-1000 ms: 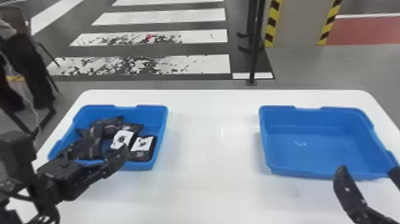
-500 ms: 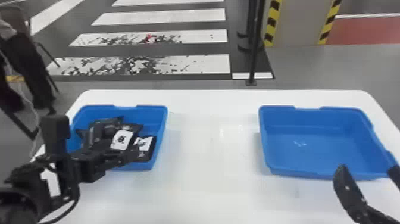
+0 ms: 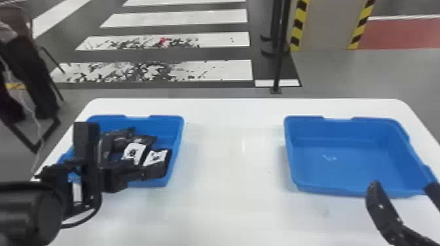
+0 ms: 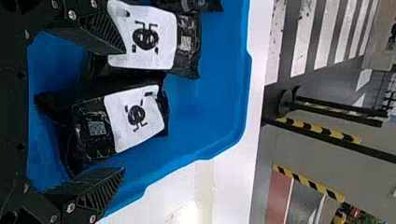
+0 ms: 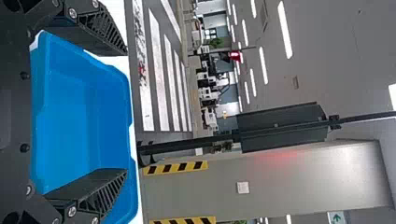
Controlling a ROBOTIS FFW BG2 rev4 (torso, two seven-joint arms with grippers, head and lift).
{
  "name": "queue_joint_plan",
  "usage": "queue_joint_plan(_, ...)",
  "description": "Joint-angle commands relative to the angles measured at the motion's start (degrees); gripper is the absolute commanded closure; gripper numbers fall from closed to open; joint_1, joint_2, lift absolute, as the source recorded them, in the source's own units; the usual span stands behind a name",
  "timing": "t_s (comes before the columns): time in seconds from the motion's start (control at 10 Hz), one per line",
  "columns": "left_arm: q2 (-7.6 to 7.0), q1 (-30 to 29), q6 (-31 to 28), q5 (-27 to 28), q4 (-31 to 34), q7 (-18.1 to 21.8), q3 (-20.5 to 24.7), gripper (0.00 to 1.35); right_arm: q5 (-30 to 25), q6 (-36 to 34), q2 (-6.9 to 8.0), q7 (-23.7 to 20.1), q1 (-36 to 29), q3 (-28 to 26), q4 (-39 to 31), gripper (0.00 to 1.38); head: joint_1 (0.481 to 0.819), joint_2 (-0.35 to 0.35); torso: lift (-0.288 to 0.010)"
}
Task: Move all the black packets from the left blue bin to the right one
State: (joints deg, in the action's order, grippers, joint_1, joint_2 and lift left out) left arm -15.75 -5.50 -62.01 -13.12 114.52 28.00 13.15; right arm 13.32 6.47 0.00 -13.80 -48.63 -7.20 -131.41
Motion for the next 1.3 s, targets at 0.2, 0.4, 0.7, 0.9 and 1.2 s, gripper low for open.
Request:
queue_joint_plan(0.2,-0.77,4.94,-3.37,-1.73,-5.32,1.17,-1.61,0.31,0.16,0.00,0.05,0.00,0.26,0.00,0.14,0.15,0.695,0.055,-0.185)
queue_joint_plan(0.4,-1.12,6.62,-5.20,-2.53,-9.40,2.05,-2.41,0.69,0.39,0.00,0.05,-0.09,0.26,0.11,0.28,0.15,0.695,0.052,-0.185)
queue_joint_plan(0.7,-2.09,8.59,-3.51,2.04,-11.65,4.25,-4.46,1.21,0.74,0.00,0.05,-0.09,0.26,0.11,0.28,0.15,0.695,0.052,-0.185)
queue_joint_plan(0.9,-1.83,5.78,-4.64,4.32,-4.48,4.16,-1.27,1.21,0.85,0.00,0.05,-0.17,0.26,0.11,0.28,0.15,0.695,0.061,-0.185)
queue_joint_plan(1.2,-1.83,2.12,-5.06,1.81,3.82,4.43,1.93,1.21,0.85,0.00,0.05,-0.26,0.40,0.11,0.14,0.15,0.695,0.095,-0.185)
